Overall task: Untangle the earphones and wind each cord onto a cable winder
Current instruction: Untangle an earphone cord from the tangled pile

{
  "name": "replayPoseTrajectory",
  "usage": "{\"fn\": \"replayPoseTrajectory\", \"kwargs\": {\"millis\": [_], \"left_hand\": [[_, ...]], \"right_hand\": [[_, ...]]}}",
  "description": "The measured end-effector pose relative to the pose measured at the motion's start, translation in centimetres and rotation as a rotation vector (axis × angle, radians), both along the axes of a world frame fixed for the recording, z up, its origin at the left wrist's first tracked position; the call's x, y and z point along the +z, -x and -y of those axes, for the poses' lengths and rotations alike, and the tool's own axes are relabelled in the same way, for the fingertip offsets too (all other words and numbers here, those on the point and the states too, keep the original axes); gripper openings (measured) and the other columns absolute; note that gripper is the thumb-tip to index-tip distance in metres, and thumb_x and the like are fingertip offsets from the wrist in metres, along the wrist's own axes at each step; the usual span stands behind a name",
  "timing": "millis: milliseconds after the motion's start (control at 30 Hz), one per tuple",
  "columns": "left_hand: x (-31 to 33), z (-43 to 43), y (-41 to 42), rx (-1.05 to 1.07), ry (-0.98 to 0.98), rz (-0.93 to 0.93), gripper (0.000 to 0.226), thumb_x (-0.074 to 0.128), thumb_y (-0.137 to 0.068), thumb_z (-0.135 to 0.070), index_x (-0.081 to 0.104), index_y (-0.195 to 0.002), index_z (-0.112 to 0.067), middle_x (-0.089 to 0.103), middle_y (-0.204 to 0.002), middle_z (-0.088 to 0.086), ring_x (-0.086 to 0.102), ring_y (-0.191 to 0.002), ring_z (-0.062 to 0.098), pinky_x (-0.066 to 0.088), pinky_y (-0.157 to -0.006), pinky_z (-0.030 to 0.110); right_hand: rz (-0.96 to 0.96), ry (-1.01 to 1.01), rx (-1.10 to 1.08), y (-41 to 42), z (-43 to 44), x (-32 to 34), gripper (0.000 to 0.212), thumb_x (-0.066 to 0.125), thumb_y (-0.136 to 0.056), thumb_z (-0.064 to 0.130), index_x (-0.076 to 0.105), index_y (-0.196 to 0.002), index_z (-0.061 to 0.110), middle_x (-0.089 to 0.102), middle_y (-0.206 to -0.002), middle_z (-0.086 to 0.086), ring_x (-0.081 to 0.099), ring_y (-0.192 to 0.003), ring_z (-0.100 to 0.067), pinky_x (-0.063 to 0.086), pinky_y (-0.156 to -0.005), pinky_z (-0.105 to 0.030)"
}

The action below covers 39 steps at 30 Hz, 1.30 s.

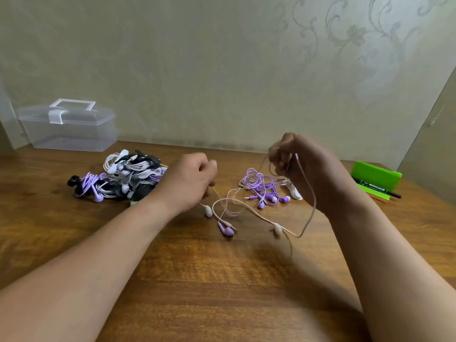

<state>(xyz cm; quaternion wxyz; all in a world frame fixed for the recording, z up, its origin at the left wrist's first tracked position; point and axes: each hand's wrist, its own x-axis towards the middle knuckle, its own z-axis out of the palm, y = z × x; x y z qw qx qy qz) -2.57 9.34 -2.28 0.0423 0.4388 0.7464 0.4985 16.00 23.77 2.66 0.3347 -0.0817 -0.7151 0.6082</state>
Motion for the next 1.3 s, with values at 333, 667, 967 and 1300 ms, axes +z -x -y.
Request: {"fn": "replayPoseTrajectory", "kwargs": {"millis": [333, 667, 967, 1300], "left_hand": [[1.1, 0.2, -3.4, -0.508, -0.072, 0.139, 0.026, 0.052, -0.107, -0.032, 0.069, -0.119, -0.017, 0.075, -0.113, -0.004, 0.066, -0.114, 0.008, 0.045, -0.104, 0.024], [3.4, 2.0, -0.4, -0.540, -0.274, 0.504, 0.022, 0.067, -0.095, -0.031, 0.069, -0.087, -0.011, 0.030, -0.053, -0.002, 0.019, -0.044, 0.010, 0.011, -0.042, 0.024], [2.2, 1.3, -2.3, -0.465, -0.026, 0.075, 0.016, 0.069, -0.097, -0.016, 0.073, -0.093, -0.002, 0.066, -0.075, -0.003, 0.055, -0.071, 0.005, 0.043, -0.066, 0.017], [0.8, 0.9, -2.1, -0.317, 0.095, -0.290, 0.018, 0.077, -0.091, -0.026, 0.069, -0.078, -0.016, 0.061, -0.064, -0.007, 0.047, -0.060, 0.005, 0.039, -0.059, 0.030]], "right_hand": [[-0.027, 0.004, 0.151, 0.8, 1.1, -0.3, 0.029, 0.053, -0.095, 0.011, 0.064, -0.069, 0.010, 0.068, -0.074, -0.013, 0.055, -0.064, -0.017, 0.043, -0.061, -0.023], [0.488, -0.403, 0.116, -2.1, -0.7, 0.1, 0.042, 0.054, -0.091, 0.031, 0.071, -0.069, -0.001, 0.058, -0.078, -0.034, 0.042, -0.066, -0.030, 0.031, -0.063, -0.039], [0.460, -0.268, 0.317, -1.5, 0.5, 0.3, 0.051, 0.056, -0.087, 0.020, 0.061, -0.137, 0.013, 0.072, -0.130, -0.015, 0.066, -0.125, -0.032, 0.042, -0.115, -0.062], [0.591, -0.593, 0.036, 0.5, 1.2, -1.8, 0.033, 0.058, -0.105, 0.042, 0.074, -0.089, 0.018, 0.064, -0.071, -0.001, 0.057, -0.064, -0.014, 0.048, -0.059, -0.031]]}}
